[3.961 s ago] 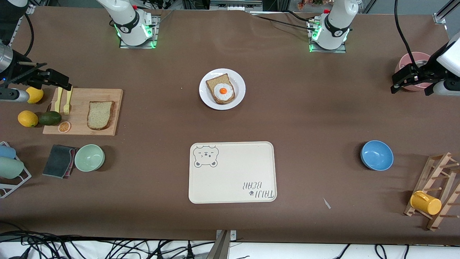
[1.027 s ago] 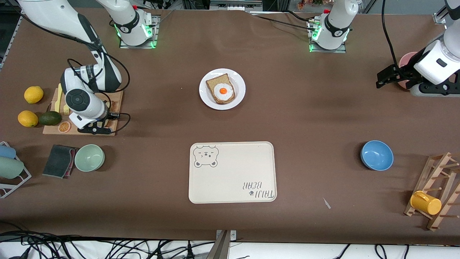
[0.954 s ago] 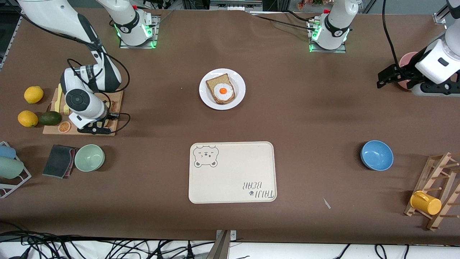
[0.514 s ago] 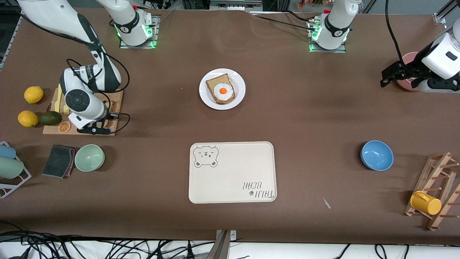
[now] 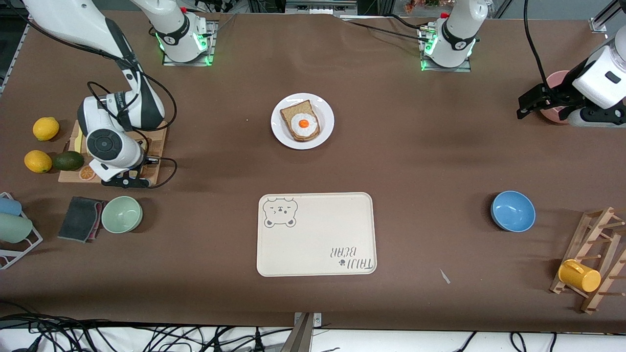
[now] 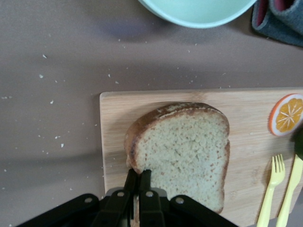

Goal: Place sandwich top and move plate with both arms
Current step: 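Carry the bread slice with the right gripper to the white plate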

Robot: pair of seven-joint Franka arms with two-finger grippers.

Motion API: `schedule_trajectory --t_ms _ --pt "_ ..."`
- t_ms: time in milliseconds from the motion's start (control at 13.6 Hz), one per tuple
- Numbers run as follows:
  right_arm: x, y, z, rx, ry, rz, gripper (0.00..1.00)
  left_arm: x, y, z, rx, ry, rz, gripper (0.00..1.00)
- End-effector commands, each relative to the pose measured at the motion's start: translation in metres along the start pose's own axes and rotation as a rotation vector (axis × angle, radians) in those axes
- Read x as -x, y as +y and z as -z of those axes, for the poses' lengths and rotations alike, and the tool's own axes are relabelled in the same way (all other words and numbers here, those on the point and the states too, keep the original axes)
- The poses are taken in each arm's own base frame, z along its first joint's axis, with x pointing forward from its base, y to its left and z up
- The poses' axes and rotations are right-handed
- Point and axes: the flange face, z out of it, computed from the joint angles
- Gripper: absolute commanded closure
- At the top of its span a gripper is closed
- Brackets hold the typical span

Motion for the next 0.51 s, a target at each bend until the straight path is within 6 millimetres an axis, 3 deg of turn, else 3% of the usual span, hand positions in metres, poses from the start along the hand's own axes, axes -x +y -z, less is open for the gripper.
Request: schedule_trajectory --t_ms 0,147,293,440 --pt "-0.008 0.003 0.011 0.024 -0.007 -0.001 1.0 -0.002 0.0 0.007 0.005 -0.005 -0.014 0.0" --pt "-0.014 -0.005 0.037 0.054 -0.037 -0.003 1.0 -0.002 0.001 0.008 0.007 -0.004 -0.015 0.0" --pt "-0.016 -0.028 0.073 0.084 -0.086 0.0 1.0 -0.002 0.001 0.008 0.007 -0.004 -0.015 0.0" --pt "-0.01 -0.056 0.091 0.07 -0.108 -0.017 1.0 -0.002 0.001 0.007 0.007 -0.005 -0.015 0.0"
